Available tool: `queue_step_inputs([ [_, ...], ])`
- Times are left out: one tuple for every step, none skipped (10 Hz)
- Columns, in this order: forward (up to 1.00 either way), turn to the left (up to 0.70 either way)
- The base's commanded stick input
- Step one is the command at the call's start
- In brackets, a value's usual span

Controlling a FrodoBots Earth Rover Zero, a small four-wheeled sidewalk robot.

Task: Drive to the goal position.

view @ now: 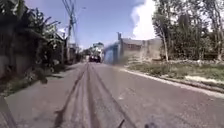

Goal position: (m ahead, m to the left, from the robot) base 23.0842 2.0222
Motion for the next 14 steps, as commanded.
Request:
queue_step_inputs([
  [1.00, 0.00],
  [1.00, 0.00],
  [1.00, 0.00],
  [1.00, 0.05],
  [1.00, 0.22],
  [1.00, 0.25],
  [1.00, 0.00],
  [1.00, 0.00],
  [1.00, 0.00],
  [1.00, 0.00],
  [1.00, 0.00],
  [1.00, 0.00],
  [1.00, 0.00],
  [1.00, 0.00],
])
